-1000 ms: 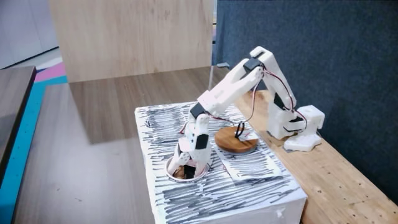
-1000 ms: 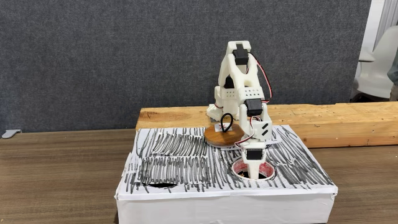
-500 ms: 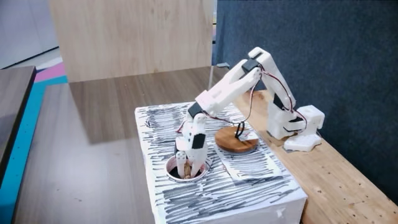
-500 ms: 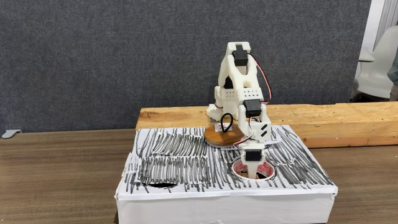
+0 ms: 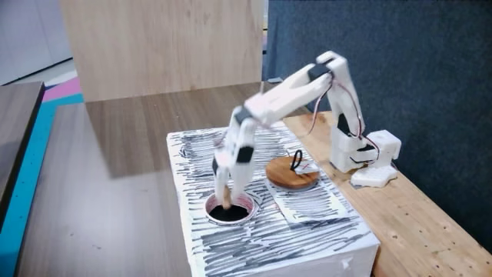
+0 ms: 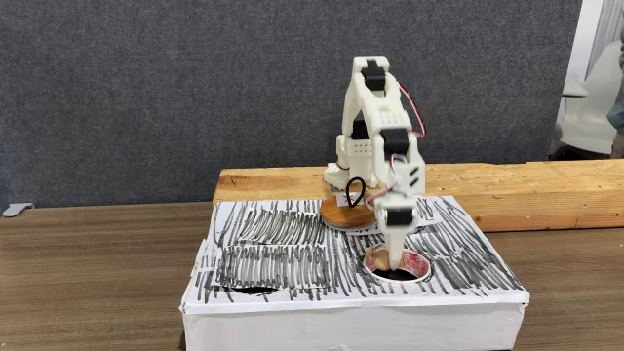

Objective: Pick the brown debris from the hole.

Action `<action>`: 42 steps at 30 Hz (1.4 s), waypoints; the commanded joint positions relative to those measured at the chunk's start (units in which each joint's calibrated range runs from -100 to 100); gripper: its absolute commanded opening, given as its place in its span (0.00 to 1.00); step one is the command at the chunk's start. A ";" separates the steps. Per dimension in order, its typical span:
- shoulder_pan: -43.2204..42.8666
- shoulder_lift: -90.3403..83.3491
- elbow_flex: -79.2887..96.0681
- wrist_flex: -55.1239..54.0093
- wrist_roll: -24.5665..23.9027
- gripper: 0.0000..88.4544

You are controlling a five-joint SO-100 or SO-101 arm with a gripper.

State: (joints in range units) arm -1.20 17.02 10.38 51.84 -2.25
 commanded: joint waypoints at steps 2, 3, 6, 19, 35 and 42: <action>2.59 -18.20 -0.86 5.82 0.49 0.01; 3.76 -20.96 -0.86 6.99 0.49 0.01; 8.29 -26.91 -0.86 10.18 0.49 0.01; 32.70 -35.70 -0.68 13.20 1.27 0.01; 33.43 -35.78 -0.59 13.20 4.02 0.01; 33.29 -35.78 -0.68 13.20 7.24 0.15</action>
State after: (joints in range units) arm 32.39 -16.69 10.38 64.56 3.24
